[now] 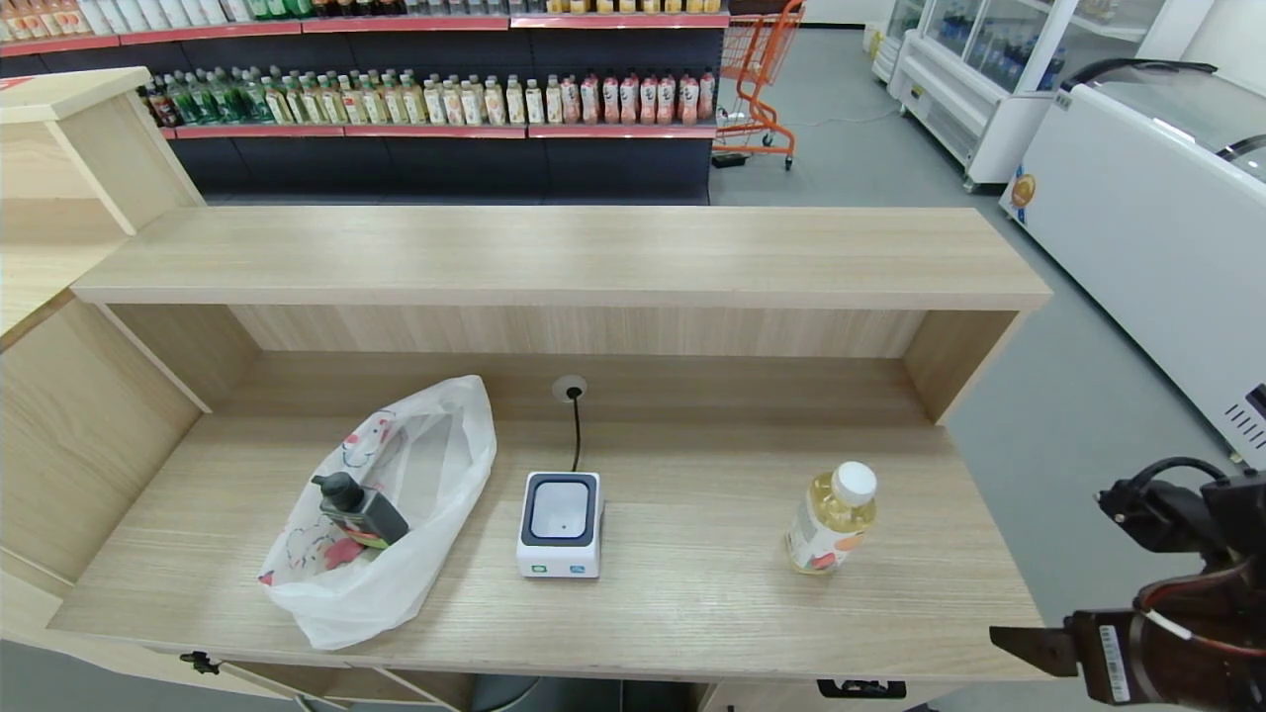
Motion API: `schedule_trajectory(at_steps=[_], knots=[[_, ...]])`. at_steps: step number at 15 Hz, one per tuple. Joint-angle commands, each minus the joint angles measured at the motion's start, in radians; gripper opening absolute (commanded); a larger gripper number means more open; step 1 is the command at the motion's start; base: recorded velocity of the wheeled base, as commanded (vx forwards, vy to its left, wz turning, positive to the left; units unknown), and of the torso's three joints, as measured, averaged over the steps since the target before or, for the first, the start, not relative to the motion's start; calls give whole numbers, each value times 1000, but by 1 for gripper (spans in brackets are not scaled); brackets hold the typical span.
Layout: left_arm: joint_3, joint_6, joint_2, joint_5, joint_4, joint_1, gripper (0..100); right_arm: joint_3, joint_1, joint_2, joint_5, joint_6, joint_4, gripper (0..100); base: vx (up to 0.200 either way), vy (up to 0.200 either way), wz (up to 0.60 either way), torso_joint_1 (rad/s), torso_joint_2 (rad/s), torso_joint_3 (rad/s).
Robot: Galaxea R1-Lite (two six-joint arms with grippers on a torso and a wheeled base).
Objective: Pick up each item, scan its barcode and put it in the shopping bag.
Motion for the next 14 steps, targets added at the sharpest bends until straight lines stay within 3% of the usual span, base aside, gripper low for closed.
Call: schedule_trajectory(at_steps=[1, 3, 8, 14], knots=[[0, 0, 0, 0, 0, 0, 100, 13, 8, 136, -61, -26, -106, 100, 0, 0, 0, 0, 0, 0], [0, 0, 0, 0, 0, 0, 100, 38, 37, 222, -121, -68, -246, 100, 0, 0, 0, 0, 0, 0], [0, 0, 1, 1, 0, 0, 100, 49, 117, 391, -115, -69, -467, 100, 0, 0, 0, 0, 0, 0], [0, 0, 0, 0, 0, 0, 100, 50, 142, 532, -116, -134, -707, 100, 0, 0, 0, 0, 0, 0]])
